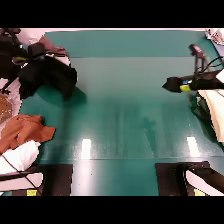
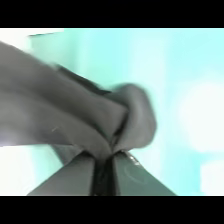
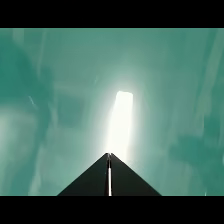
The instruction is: Fold the shirts.
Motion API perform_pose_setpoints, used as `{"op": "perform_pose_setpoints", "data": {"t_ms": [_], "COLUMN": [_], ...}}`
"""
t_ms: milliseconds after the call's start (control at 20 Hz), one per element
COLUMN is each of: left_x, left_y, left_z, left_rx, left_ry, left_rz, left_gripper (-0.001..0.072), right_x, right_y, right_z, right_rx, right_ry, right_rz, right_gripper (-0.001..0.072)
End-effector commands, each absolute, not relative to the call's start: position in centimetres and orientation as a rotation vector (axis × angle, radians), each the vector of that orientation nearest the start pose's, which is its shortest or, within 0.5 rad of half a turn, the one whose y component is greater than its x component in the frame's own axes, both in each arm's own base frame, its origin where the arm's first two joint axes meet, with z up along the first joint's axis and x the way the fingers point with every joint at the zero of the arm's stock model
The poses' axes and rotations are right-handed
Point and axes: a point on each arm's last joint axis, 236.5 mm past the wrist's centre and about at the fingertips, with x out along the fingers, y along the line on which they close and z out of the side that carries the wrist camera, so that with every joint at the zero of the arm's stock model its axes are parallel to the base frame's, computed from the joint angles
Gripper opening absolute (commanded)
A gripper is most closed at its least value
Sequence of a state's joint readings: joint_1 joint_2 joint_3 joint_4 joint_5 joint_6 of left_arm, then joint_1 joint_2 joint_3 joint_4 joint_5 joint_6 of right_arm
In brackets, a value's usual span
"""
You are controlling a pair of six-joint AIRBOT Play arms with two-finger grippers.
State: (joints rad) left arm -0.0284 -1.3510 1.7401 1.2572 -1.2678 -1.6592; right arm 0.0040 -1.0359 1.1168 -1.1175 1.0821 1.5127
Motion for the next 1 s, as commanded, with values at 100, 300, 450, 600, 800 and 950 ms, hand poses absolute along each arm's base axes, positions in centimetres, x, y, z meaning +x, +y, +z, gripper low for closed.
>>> {"op": "perform_pose_setpoints", "data": {"t_ms": [100,300,450,600,800,950], "left_x": [38.9,39.1,38.3,35.3,36.8,38.2], "left_y": [-23.8,-33.5,-38.8,-41.4,-41.8,-43.6], "left_z": [28.0,34.7,40.2,47.4,43.0,32.9], "left_rx": [-0.408,-0.745,-0.96,-1.026,-1.026,-0.956], "left_ry": [0.789,0.606,0.523,0.353,0.488,0.716], "left_rz": [-0.581,-0.817,-1.003,-1.219,-1.179,-1.085], "left_gripper": [0.0031,0.0031,0.0031,0.003,0.0031,0.0031], "right_x": [38.8,37.7,37.3,38.4,40.9,42.4], "right_y": [2.3,-5.4,-9.8,-10.5,-6.9,-3.2], "right_z": [20.8,27.8,30.9,31.8,30.8,26.9], "right_rx": [0.4,0.478,0.565,0.562,0.544,0.524], "right_ry": [0.688,0.473,0.367,0.367,0.444,0.595], "right_rz": [0.133,-0.064,-0.182,-0.183,-0.081,0.001], "right_gripper": [0.0021,0.0021,0.0022,0.0021,0.0022,0.0022]}}
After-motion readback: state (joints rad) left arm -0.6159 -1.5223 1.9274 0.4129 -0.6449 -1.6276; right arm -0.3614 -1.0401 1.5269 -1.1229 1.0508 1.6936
